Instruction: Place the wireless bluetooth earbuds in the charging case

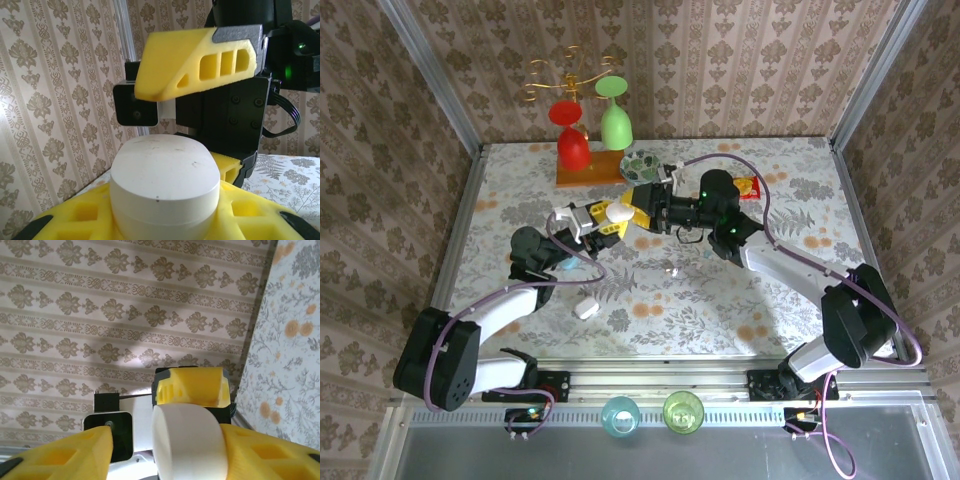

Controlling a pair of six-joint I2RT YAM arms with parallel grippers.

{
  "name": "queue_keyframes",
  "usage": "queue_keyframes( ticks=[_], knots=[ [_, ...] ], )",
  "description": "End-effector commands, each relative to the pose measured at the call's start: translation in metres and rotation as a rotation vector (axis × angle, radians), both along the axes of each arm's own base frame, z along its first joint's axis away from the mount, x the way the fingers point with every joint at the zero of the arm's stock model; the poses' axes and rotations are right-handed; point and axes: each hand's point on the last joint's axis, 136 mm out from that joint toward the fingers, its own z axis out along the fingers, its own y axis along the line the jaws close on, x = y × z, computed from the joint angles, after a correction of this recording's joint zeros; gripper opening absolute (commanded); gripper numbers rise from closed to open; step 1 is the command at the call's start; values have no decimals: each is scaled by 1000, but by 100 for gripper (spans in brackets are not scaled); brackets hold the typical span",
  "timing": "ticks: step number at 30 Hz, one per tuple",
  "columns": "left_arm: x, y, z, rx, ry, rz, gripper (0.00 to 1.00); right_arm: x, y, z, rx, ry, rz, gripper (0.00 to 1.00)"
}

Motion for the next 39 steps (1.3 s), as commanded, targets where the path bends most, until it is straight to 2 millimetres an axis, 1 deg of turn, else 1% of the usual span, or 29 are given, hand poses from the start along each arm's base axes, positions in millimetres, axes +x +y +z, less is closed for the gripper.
queue_keyframes(
  ticks=[1, 3, 6, 9, 10, 13, 15, 17, 19, 22, 23, 24, 27, 31, 33, 35, 39],
  knots=[
    [0, 1, 16, -17, -55, 23, 24, -8, 4, 16, 56, -37, 47, 49],
    [1, 1, 15, -16, -54, 26, 24, -7, 4, 13, 55, -30, 44, 38],
    [1, 1, 15, -15, -54, 31, 24, -6, 2, 10, 51, -28, 34, 25],
    [2, 2, 14, -13, -53, 35, 26, -2, -1, 8, 50, -30, 17, 21],
    [3, 2, 14, -12, -50, 38, 29, 0, -2, 8, 51, -32, 8, 21],
    [5, 4, 9, 1, -41, 64, 58, 9, -9, 5, 42, -45, -29, 21],
    [8, 5, 2, 28, -28, 91, 81, 18, -16, -2, 20, -51, -69, 21],
    [11, 7, -9, 75, -6, 118, 93, 30, -27, -14, -21, -54, -118, 20],
    [14, 9, -24, 128, 18, 161, 100, 45, -40, -32, -84, -45, -182, 21],
    [22, 17, -46, 210, 52, 243, 100, 73, -65, -62, -175, -33, -290, 21],
    [17, 11, -53, 236, 61, 234, 100, 81, -72, -70, -199, -29, -317, 21],
    [17, 11, -60, 263, 74, 250, 100, 91, -80, -80, -226, -19, -350, 21],
    [16, 9, -76, 334, 102, 278, 100, 117, -96, -107, -278, 12, -416, 20],
    [11, 9, -90, 383, 142, 292, 100, 150, -116, -154, -387, 66, -510, 20],
    [9, 9, -96, 397, 161, 294, 100, 161, -126, -177, -474, 95, -544, 19],
    [8, 10, -101, 416, 181, 303, 100, 170, -131, -202, -531, 126, -559, 19],
    [7, 14, -108, 433, 211, 319, 100, 184, -134, -233, -602, 157, -568, 20]
  ],
)
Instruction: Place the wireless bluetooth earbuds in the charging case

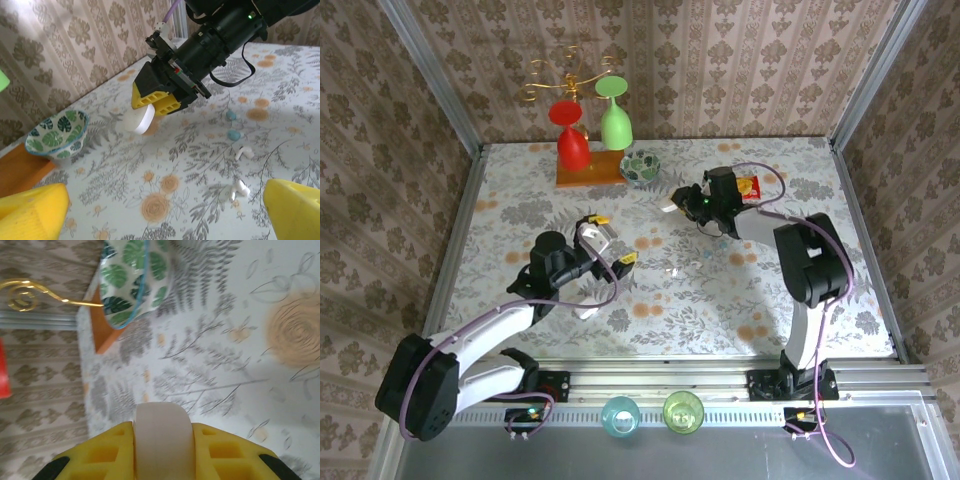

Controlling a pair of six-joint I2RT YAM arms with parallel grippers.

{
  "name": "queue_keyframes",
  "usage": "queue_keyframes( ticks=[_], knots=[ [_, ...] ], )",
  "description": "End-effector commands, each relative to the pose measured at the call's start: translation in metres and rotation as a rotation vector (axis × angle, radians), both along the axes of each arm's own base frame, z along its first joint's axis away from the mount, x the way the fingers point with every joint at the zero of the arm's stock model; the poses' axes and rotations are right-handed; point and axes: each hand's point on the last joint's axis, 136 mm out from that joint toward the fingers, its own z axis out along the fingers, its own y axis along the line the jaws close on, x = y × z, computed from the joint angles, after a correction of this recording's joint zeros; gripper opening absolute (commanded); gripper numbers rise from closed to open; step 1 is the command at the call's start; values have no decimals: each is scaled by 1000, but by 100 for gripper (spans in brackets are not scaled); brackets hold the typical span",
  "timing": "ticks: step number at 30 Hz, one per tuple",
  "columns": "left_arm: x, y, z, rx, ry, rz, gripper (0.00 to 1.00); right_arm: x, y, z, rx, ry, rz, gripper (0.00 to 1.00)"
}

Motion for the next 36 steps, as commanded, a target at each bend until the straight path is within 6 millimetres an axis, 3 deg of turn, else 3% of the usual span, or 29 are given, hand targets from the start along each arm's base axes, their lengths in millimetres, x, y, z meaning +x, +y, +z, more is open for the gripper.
queue_keyframes(
  ticks=[1, 6, 9, 11, 17, 20, 25, 31, 36],
  knots=[
    [-2, 7, -11, 43, 19, 35, 100, 17, -11, -18, -108, -3, -36, 21],
    [7, 16, -13, 43, 39, 110, 100, 24, -28, -47, -181, 43, -72, 22],
    [20, 30, -17, 73, 80, 225, 100, 25, -40, -56, -211, 56, -91, 25],
    [23, 38, -21, 113, 107, 272, 100, 25, -47, -56, -232, 55, -96, 31],
    [35, 84, -40, 270, 244, 513, 100, 19, -76, -28, -304, -10, -115, 62],
    [38, 101, -43, 325, 311, 568, 100, 8, -81, -5, -363, -73, -84, 71],
    [42, 120, -57, 420, 403, 608, 100, -22, -75, 21, -411, -167, 22, 76],
    [47, 155, -89, 561, 564, 687, 100, -62, -55, 42, -444, -251, 143, 77],
    [48, 157, -120, 651, 683, 683, 98, -76, -56, 42, -455, -246, 151, 77]
  ],
)
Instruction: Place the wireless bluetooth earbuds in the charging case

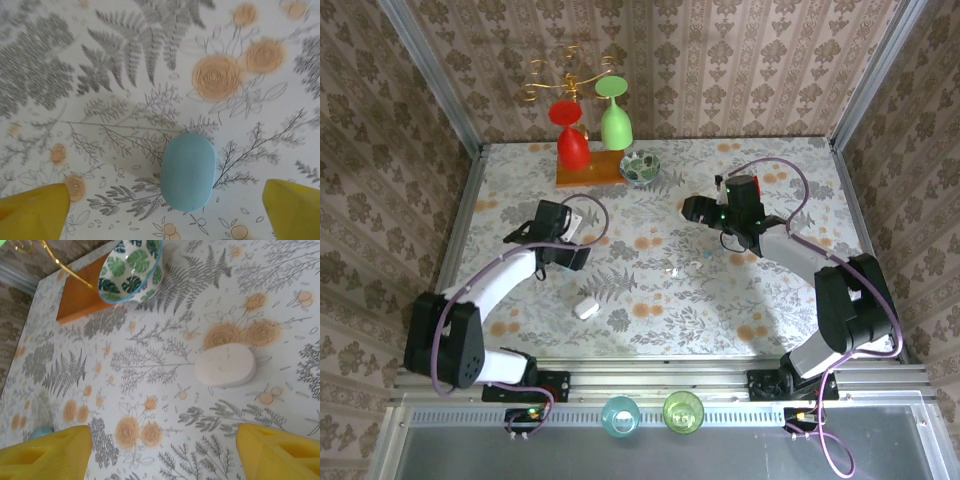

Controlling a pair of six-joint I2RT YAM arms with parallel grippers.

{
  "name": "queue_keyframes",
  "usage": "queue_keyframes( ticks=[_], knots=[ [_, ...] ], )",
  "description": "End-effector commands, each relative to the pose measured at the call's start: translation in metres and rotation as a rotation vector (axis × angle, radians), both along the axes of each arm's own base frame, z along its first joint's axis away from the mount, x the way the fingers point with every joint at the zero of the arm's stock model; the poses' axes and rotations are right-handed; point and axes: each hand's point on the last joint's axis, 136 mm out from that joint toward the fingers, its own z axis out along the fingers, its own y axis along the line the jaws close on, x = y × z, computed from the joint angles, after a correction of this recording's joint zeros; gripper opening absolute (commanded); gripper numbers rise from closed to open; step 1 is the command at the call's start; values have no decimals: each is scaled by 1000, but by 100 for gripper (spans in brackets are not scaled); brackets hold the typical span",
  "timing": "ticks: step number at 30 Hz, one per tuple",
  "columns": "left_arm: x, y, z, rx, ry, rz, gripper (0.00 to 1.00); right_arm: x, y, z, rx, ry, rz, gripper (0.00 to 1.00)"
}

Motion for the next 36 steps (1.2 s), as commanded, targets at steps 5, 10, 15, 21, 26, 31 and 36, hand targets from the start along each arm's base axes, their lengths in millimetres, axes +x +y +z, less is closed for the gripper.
queue_keyframes(
  ticks=[5, 10, 15, 21, 26, 31, 36],
  knots=[
    [-9, 1, -36, 49, 178, -3, 89, -12, -3, -6, -31, 12, 20, 76],
    [-10, 2, -50, 60, 227, -3, 75, -10, -1, -7, -18, 12, 16, 76],
    [-9, 4, -56, 62, 244, -3, 59, -11, -1, -9, -20, 19, 13, 75],
    [-11, 3, -62, 51, 265, -14, 46, -13, -2, -8, -19, 23, 7, 75],
    [-10, -2, -58, 42, 250, -29, 34, -16, 2, 4, 20, 17, 17, 75],
    [-6, -24, -34, 35, 162, -146, 34, -30, 19, 19, 146, 48, 80, 75],
    [-2, -77, 0, -1, -1, -364, 33, -49, 44, 28, 324, 131, 182, 75]
  ],
)
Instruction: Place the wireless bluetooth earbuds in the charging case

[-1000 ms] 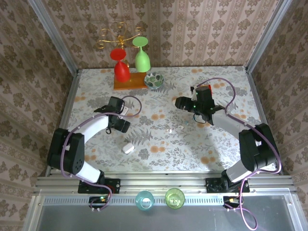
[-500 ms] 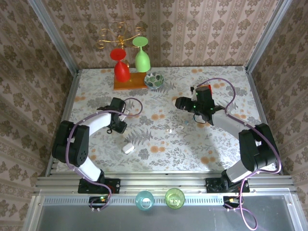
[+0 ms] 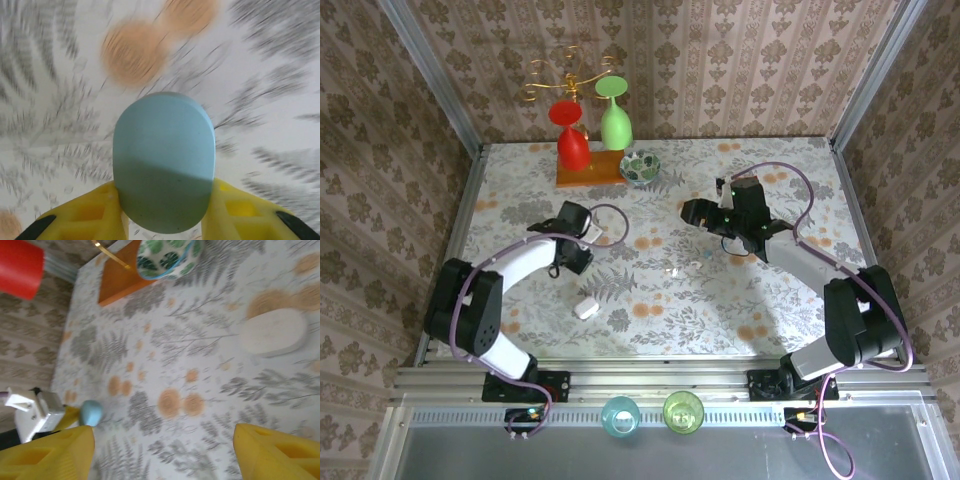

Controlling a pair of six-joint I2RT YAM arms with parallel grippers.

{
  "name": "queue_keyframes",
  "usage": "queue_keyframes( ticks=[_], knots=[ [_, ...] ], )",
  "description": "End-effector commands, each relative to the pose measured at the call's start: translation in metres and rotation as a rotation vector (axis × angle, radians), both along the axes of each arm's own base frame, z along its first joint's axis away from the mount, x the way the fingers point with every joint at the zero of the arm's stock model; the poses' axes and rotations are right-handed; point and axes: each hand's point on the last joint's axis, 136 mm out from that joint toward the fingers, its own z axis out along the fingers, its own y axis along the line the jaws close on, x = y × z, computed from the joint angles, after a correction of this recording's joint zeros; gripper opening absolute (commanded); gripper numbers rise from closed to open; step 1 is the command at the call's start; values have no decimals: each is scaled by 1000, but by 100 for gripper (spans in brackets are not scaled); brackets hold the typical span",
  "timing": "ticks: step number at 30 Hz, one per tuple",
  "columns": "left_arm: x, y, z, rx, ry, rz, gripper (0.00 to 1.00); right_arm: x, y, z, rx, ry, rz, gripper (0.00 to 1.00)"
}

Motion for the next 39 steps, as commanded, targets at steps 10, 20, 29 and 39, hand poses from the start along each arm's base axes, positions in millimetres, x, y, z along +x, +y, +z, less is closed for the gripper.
queue_keyframes(
  ticks=[10, 20, 29, 39],
  knots=[
    [-40, -119, 96, -388, -289, -628, 33, -57, 54, 19, 285, 181, 223, 73],
    [-61, -142, 118, -459, -342, -748, 33, -77, 104, 26, 374, 217, 373, 72],
    [-65, -142, 121, -454, -356, -759, 33, -79, 112, 23, 381, 243, 388, 41],
    [-61, -141, 127, -511, -395, -707, 56, -78, 108, 45, 450, 207, 380, 12]
  ],
)
